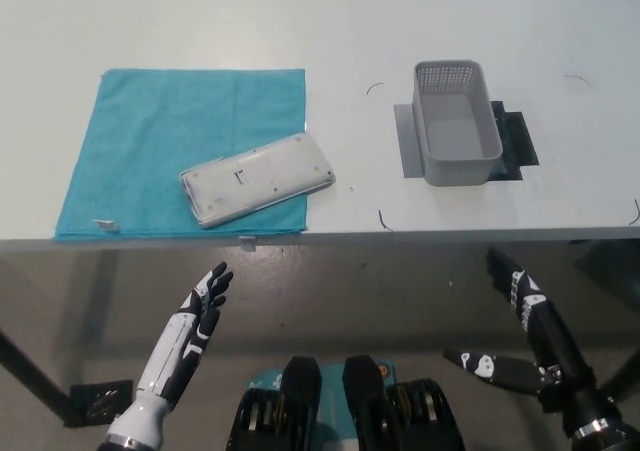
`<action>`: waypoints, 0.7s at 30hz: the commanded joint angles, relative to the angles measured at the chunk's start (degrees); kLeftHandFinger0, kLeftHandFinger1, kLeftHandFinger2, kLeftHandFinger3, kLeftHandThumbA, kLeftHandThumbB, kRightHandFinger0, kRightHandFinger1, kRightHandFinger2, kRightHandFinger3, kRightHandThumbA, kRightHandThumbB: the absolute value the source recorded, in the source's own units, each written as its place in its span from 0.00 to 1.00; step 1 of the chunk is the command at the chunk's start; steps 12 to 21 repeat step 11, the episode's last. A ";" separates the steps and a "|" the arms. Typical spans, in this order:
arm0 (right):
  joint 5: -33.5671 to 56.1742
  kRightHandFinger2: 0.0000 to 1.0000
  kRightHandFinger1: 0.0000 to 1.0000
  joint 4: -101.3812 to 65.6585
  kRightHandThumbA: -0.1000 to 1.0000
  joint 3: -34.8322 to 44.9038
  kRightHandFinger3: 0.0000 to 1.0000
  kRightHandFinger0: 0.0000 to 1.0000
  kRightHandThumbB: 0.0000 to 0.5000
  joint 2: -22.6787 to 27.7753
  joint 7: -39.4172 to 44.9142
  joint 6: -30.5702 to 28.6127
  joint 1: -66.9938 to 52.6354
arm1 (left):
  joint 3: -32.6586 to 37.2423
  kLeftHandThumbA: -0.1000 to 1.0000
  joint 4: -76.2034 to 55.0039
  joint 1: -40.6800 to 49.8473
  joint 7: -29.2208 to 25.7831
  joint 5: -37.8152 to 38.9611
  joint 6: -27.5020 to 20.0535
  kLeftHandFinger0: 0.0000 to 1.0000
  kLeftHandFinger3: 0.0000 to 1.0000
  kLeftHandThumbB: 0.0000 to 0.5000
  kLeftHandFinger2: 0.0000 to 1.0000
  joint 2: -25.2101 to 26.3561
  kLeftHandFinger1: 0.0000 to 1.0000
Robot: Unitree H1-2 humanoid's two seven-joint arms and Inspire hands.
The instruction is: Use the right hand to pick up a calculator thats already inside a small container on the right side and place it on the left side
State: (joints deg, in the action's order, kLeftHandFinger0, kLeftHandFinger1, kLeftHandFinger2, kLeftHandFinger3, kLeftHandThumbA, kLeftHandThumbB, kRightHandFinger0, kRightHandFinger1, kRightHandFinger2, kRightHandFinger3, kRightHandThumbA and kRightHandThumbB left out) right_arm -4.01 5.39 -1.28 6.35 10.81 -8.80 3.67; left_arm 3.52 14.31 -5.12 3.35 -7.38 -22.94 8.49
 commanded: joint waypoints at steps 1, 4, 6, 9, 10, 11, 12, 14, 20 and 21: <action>2.78 1.00 1.00 -0.08 1.00 -0.18 1.00 1.00 0.45 0.21 0.83 -0.30 0.45 | -0.13 1.00 -1.81 0.42 -0.48 -0.15 -2.38 1.00 1.00 0.08 1.00 0.17 1.00; 2.99 1.00 1.00 0.26 1.00 -0.42 1.00 1.00 0.51 -0.17 0.59 -0.29 0.37 | -0.17 1.00 -1.85 0.81 -0.40 0.12 -2.46 1.00 1.00 0.08 1.00 0.10 1.00; 2.96 1.00 1.00 0.18 1.00 -0.59 1.00 1.00 0.53 -0.12 0.66 -0.27 0.35 | -0.26 1.00 -1.79 0.94 -0.52 0.16 -2.57 1.00 1.00 0.07 1.00 0.06 1.00; 3.07 1.00 1.00 0.04 1.00 -0.81 1.00 1.00 0.55 -0.13 0.70 -0.16 0.36 | -0.31 1.00 -1.86 1.11 -0.65 -0.03 -2.70 1.00 1.00 0.09 1.00 0.06 1.00; 3.10 1.00 1.00 0.12 1.00 -0.91 1.00 1.00 0.54 0.08 0.86 -0.43 0.38 | -0.32 1.00 -1.93 1.22 -0.68 -0.01 -2.60 1.00 1.00 0.09 1.00 -0.04 1.00; 3.10 1.00 1.00 0.12 1.00 -0.91 1.00 1.00 0.54 0.08 0.86 -0.43 0.38 | -0.32 1.00 -1.93 1.22 -0.68 -0.01 -2.60 1.00 1.00 0.09 1.00 -0.04 1.00; 3.10 1.00 1.00 0.12 1.00 -0.91 1.00 1.00 0.54 0.08 0.86 -0.43 0.38 | -0.32 1.00 -1.93 1.22 -0.68 -0.01 -2.60 1.00 1.00 0.09 1.00 -0.04 1.00; 3.10 1.00 1.00 0.12 1.00 -0.91 1.00 1.00 0.54 0.08 0.86 -0.43 0.38 | -0.32 1.00 -1.93 1.22 -0.68 -0.01 -2.60 1.00 1.00 0.09 1.00 -0.04 1.00; 3.10 1.00 1.00 0.12 1.00 -0.91 1.00 1.00 0.54 0.08 0.86 -0.43 0.38 | -0.32 1.00 -1.93 1.22 -0.68 -0.01 -2.60 1.00 1.00 0.09 1.00 -0.04 1.00; 3.10 1.00 1.00 0.12 1.00 -0.91 1.00 1.00 0.54 0.08 0.86 -0.43 0.38 | -0.32 1.00 -1.93 1.22 -0.68 -0.01 -2.60 1.00 1.00 0.09 1.00 -0.04 1.00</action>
